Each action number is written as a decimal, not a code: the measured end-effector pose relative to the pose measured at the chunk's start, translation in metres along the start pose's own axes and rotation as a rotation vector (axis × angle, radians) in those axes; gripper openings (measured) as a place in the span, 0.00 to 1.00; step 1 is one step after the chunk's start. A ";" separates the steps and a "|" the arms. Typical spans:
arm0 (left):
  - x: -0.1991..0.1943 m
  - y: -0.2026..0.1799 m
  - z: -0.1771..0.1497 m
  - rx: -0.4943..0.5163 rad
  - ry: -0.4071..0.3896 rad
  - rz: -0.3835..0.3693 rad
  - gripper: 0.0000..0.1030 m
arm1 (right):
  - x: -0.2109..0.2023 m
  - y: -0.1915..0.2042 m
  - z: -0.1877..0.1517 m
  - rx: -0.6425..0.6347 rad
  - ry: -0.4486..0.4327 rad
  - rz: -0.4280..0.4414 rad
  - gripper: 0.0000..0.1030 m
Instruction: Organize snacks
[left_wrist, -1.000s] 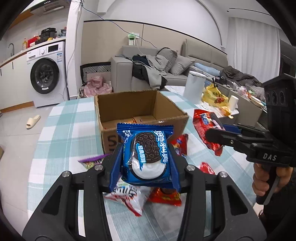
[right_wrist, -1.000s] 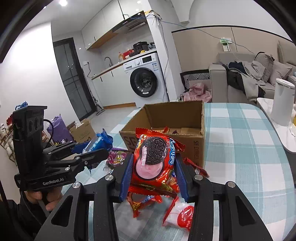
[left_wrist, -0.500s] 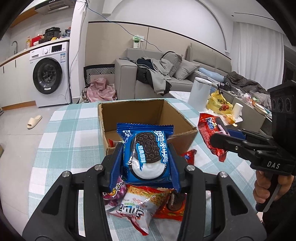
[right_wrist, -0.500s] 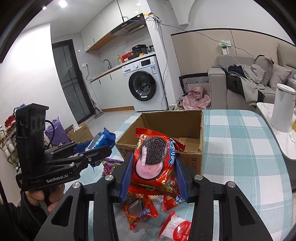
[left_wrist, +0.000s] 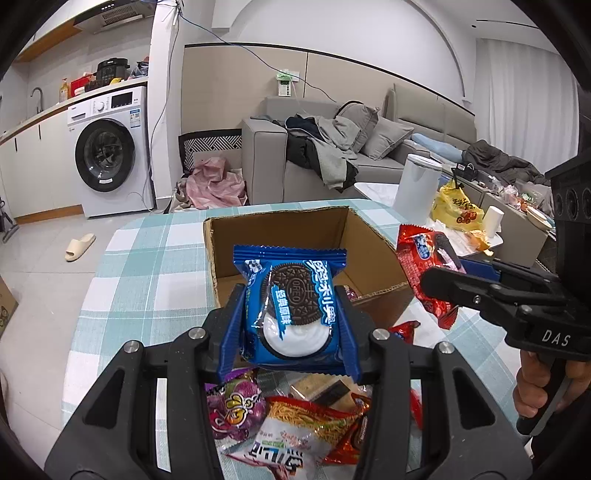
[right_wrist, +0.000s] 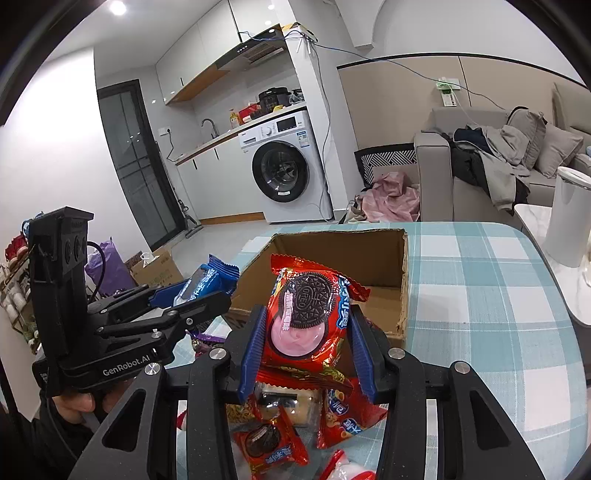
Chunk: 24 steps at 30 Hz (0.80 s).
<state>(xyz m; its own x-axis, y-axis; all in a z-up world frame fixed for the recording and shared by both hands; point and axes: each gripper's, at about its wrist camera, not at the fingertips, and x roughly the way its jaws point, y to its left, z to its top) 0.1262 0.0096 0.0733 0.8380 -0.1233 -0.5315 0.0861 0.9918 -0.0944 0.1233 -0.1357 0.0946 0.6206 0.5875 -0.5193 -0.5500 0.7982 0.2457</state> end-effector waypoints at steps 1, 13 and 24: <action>0.003 0.000 0.001 0.001 0.000 0.001 0.41 | 0.002 -0.002 0.001 0.005 0.003 0.002 0.43; 0.040 0.003 0.007 -0.003 0.029 0.012 0.41 | 0.029 -0.020 0.007 0.076 0.022 -0.010 0.43; 0.068 0.009 0.010 -0.005 0.052 0.019 0.41 | 0.053 -0.030 0.016 0.110 0.034 -0.018 0.43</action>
<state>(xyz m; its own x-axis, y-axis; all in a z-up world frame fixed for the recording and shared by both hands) 0.1898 0.0108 0.0447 0.8106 -0.1059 -0.5760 0.0671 0.9938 -0.0882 0.1822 -0.1261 0.0729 0.6095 0.5695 -0.5515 -0.4730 0.8195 0.3235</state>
